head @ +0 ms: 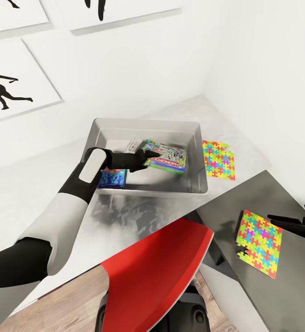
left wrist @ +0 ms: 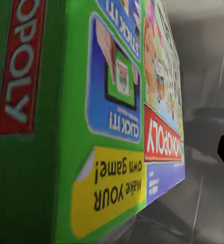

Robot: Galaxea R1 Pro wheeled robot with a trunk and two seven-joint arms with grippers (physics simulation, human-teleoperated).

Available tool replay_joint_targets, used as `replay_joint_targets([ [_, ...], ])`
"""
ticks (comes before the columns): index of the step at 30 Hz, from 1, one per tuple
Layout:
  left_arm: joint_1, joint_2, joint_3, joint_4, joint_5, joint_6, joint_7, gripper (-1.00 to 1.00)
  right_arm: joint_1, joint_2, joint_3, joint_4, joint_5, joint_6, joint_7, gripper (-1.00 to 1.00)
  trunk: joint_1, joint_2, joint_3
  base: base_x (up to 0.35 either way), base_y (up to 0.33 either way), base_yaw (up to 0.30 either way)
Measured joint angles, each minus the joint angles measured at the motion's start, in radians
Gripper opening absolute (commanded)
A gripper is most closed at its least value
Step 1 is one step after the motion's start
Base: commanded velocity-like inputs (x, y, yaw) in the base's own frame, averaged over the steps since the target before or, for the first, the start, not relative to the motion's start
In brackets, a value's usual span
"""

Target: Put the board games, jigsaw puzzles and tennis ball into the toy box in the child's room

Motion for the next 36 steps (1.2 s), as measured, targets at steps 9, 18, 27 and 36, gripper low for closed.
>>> replay_joint_targets([
  [9,0.0,-0.001,0.024,-0.032,-0.045,0.014,0.006,1.0,0.0,0.0,0.0,0.0,0.0,0.0,0.0,1.0,0.0,0.0,0.0,0.0,0.0,0.0],
  [18,0.001,-0.002,0.03,-0.07,-0.016,0.019,0.008,1.0,0.0,0.0,0.0,0.0,0.0,0.0,0.0,1.0,0.0,0.0,0.0,0.0,0.0,0.0],
  [27,0.001,0.0,0.027,-0.133,0.104,0.021,0.086,1.0,0.0,0.0,0.0,0.0,0.0,0.0,0.0,1.0,0.0,0.0,0.0,0.0,0.0,0.0],
  [36,0.002,0.0,0.02,-0.175,0.229,0.022,0.186,1.0,0.0,0.0,0.0,0.0,0.0,0.0,0.0,1.0,0.0,0.0,0.0,0.0,0.0,0.0],
])
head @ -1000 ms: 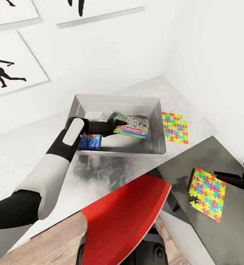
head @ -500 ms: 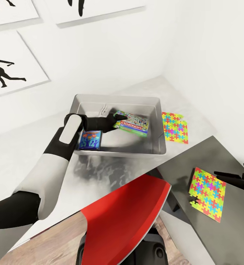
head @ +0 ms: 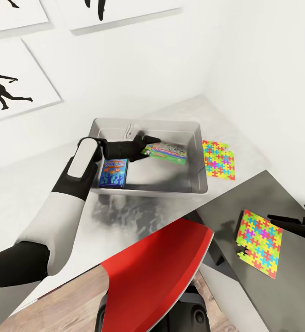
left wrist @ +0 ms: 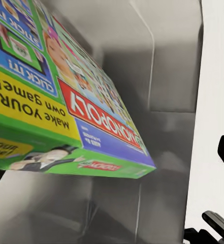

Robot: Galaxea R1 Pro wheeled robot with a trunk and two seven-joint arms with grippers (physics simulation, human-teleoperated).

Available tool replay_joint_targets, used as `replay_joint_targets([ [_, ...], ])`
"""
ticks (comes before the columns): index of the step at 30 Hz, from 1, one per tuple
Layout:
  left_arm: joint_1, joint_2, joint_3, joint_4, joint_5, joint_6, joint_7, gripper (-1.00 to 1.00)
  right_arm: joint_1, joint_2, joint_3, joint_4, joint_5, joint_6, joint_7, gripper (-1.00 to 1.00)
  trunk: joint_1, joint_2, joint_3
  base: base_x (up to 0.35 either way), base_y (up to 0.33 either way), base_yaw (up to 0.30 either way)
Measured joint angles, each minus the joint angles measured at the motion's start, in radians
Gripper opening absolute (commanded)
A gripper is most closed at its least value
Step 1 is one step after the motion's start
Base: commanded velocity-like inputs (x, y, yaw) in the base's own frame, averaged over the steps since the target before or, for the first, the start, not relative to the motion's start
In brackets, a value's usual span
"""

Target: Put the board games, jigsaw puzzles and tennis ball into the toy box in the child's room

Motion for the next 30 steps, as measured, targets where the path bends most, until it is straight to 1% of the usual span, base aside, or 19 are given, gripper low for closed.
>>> replay_joint_targets([
  [3,0.0,0.0,-0.002,-0.014,0.038,0.0,0.026,1.0,0.0,0.0,0.0,0.0,0.0,0.0,0.0,1.0,0.0,0.0,0.0,0.0,0.0,0.0],
  [4,0.0,0.0,-0.002,-0.014,0.038,0.0,0.026,1.0,0.0,0.0,0.0,0.0,0.0,0.0,0.0,1.0,0.0,0.0,0.0,0.0,0.0,0.0],
  [8,0.001,-0.001,-0.004,-0.032,0.064,0.0,0.044,1.0,0.0,0.0,0.0,0.0,0.0,0.0,0.0,1.0,0.0,0.0,0.0,0.0,0.0,0.0],
  [12,0.005,-0.002,-0.005,-0.041,0.074,0.0,0.05,1.0,0.0,0.0,0.0,0.0,0.0,0.001,0.0,1.0,0.0,0.0,0.0,0.0,0.0,0.0],
  [20,0.02,-0.006,-0.005,-0.047,0.081,0.0,0.055,1.0,0.0,0.001,0.0,0.001,0.001,0.001,-0.001,1.0,0.0,0.0,0.0,0.0,0.0,0.0],
  [26,0.043,-0.014,-0.006,-0.05,0.085,0.0,0.056,1.0,0.0,0.001,0.0,0.001,0.001,0.001,-0.001,1.0,0.0,0.0,0.0,0.0,0.0,0.0],
  [30,0.063,-0.02,-0.006,-0.075,0.09,0.0,0.056,1.0,0.0,0.002,0.0,0.001,0.001,0.001,-0.001,1.0,0.0,0.0,0.0,0.0,0.0,0.0],
])
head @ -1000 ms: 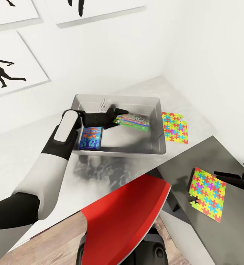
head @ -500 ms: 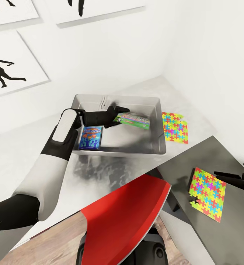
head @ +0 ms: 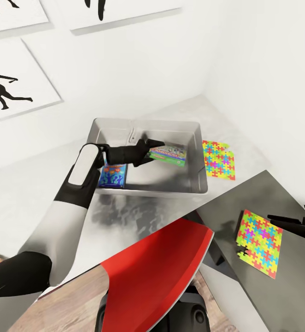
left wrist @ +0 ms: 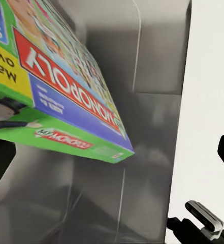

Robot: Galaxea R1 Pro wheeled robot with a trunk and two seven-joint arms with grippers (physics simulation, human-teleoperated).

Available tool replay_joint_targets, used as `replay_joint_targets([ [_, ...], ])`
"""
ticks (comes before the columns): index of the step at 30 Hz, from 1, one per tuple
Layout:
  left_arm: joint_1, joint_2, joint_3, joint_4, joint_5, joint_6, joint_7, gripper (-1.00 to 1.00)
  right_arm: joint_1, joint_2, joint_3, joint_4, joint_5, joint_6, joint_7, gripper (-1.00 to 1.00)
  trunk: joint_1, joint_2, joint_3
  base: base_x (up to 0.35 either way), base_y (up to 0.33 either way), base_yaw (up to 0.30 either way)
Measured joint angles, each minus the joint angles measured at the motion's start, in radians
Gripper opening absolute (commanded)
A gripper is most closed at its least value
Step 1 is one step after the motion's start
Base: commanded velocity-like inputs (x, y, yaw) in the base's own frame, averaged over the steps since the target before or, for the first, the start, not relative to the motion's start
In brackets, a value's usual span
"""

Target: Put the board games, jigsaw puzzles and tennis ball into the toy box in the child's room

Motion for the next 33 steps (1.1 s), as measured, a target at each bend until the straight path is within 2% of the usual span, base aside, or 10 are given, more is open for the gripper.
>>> replay_joint_targets([
  [5,0.024,-0.002,-0.003,-0.032,0.027,0.0,0.0,1.0,0.0,0.0,0.0,0.0,0.0,0.0,0.0,1.0,0.0,0.0,0.0,0.0,0.0,0.0],
  [12,0.045,-0.002,-0.031,-0.074,0.067,-0.001,0.002,1.0,0.0,0.001,0.0,0.0,0.0,-0.001,0.0,1.0,0.0,0.0,0.0,0.0,0.0,0.0],
  [25,0.051,0.0,-0.045,-0.128,0.124,-0.003,0.004,1.0,0.0,0.001,0.0,0.0,0.0,-0.005,0.002,1.0,0.0,0.0,0.0,0.0,0.0,0.0],
  [33,0.052,0.001,-0.047,-0.152,0.146,-0.003,0.005,1.0,0.001,0.002,0.0,0.0,0.001,-0.006,0.002,1.0,0.0,0.0,0.0,0.0,0.0,0.0],
])
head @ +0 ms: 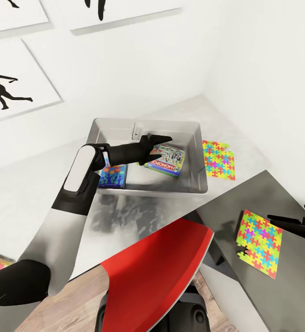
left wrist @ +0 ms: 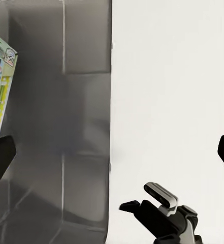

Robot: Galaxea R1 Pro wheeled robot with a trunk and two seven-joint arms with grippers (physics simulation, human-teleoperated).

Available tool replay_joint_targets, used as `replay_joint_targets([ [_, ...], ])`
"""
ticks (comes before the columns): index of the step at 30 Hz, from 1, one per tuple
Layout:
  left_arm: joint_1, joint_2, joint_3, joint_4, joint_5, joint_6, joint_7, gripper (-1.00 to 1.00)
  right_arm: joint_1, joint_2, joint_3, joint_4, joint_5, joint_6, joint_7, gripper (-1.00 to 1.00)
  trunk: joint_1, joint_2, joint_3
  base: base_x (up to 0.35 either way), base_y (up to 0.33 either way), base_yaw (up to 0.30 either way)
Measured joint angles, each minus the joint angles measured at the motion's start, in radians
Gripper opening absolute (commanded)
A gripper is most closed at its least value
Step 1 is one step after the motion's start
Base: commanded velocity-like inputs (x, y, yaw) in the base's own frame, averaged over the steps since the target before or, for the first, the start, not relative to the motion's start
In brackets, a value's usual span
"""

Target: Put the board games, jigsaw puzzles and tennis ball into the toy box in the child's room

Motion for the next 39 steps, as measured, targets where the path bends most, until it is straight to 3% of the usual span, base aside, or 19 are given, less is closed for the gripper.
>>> replay_joint_targets([
  [7,-0.002,0.0,0.0,-0.017,0.012,0.0,0.016,1.0,0.0,0.0,0.0,0.0,0.0,0.0,0.0,1.0,0.0,0.0,0.0,0.0,0.0,0.0],
  [12,-0.004,0.0,0.0,-0.035,0.04,-0.001,0.042,1.0,0.0,0.0,0.0,0.0,0.0,0.0,0.0,1.0,0.0,0.0,0.0,0.0,0.0,0.0],
  [17,-0.005,0.0,0.0,-0.083,0.101,-0.003,0.096,1.0,0.0,0.0,0.0,0.0,0.001,-0.002,0.0,1.0,0.0,0.0,0.0,0.0,0.0,0.0],
  [18,-0.004,0.0,0.0,-0.084,0.101,-0.003,0.097,1.0,0.0,0.0,0.0,0.0,0.001,-0.002,0.0,1.0,0.0,0.0,0.0,0.0,0.0,0.0],
  [22,0.002,-0.001,-0.002,-0.172,0.139,-0.005,0.17,1.0,0.003,0.0,0.0,0.001,0.001,-0.035,0.001,1.0,0.0,0.0,0.0,0.0,0.0,0.0],
  [29,0.045,-0.003,-0.021,-0.291,0.157,-0.008,0.243,1.0,0.013,-0.001,-0.001,0.002,0.001,-0.093,0.004,1.0,0.0,0.0,0.0,0.0,0.0,0.0],
  [39,0.079,-0.013,-0.063,-0.345,0.164,-0.024,0.265,1.0,0.024,-0.006,-0.003,0.001,-0.001,-0.111,0.016,1.0,0.0,0.0,0.002,0.0,0.0,0.0],
])
